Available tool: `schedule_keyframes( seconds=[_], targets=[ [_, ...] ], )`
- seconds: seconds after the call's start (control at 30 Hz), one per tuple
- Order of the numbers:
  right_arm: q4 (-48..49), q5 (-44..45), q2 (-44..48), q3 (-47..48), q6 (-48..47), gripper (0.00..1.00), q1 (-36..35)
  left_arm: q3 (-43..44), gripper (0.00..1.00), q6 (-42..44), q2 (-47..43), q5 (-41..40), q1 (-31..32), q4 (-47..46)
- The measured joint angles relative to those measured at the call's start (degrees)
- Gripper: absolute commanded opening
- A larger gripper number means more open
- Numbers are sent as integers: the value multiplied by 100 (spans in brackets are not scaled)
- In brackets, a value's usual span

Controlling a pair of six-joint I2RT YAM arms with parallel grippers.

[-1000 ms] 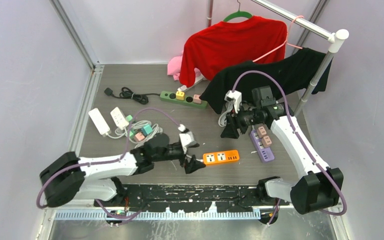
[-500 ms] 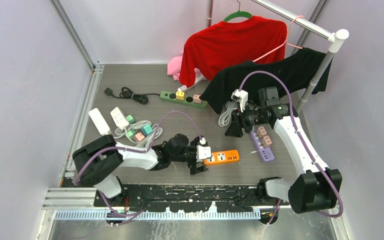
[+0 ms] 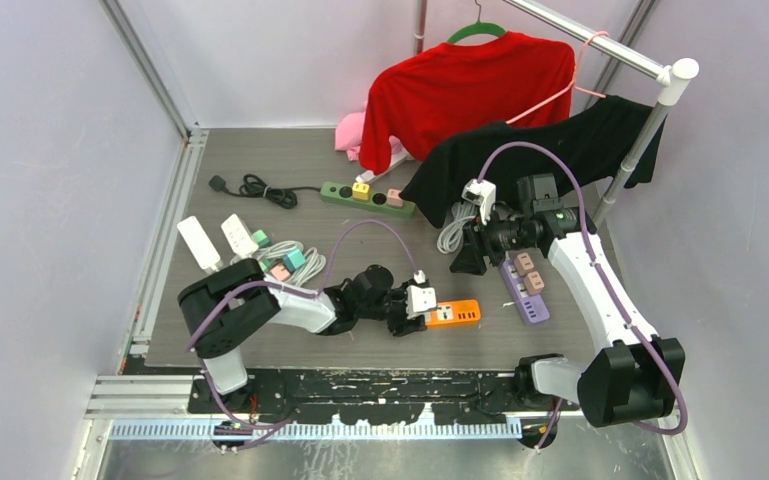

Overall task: Pull the plug off the socket
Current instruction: Move the socket to the center of the board.

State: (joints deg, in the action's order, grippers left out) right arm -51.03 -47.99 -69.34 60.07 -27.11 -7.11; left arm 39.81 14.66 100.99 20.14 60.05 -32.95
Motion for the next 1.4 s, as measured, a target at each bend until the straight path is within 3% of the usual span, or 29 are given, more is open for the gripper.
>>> schedule_keyframes(
  seconds=[0.13, 0.27, 0.37, 0.63, 0.77, 1.03, 1.17, 1.4],
  targets=[
    [0, -2, 0, -9, -2, 60, 0, -50, 43, -177, 7, -22, 0, -125],
    [2, -2, 0, -11, 0, 60, 0, -225, 24, -382, -17, -90, 0, -389],
    [2, -7, 0, -11, -2, 60, 0, -503, 0, -619, -199, -271, 0, -573],
    [2, -17, 0, -15, -9, 60, 2, -1458, 0, -1738, -1300, -1917, 7, -859],
    [2, -17, 0, -24, -17, 60, 0, -1482, 0, -2439, -2002, -2903, -107, -260],
    [22, -15, 0, -37, -15, 60, 0, -1462, 0, -3838, -3200, -3521, -1342, 713],
    [37, -15, 2, -50, -15, 60, 2, -1344, 0, -4605, -3274, -3781, -2096, 1235],
    [44, -15, 2, -55, -15, 60, 2, -483, 0, -5480, -2457, -4837, -2658, 2538]
  ],
)
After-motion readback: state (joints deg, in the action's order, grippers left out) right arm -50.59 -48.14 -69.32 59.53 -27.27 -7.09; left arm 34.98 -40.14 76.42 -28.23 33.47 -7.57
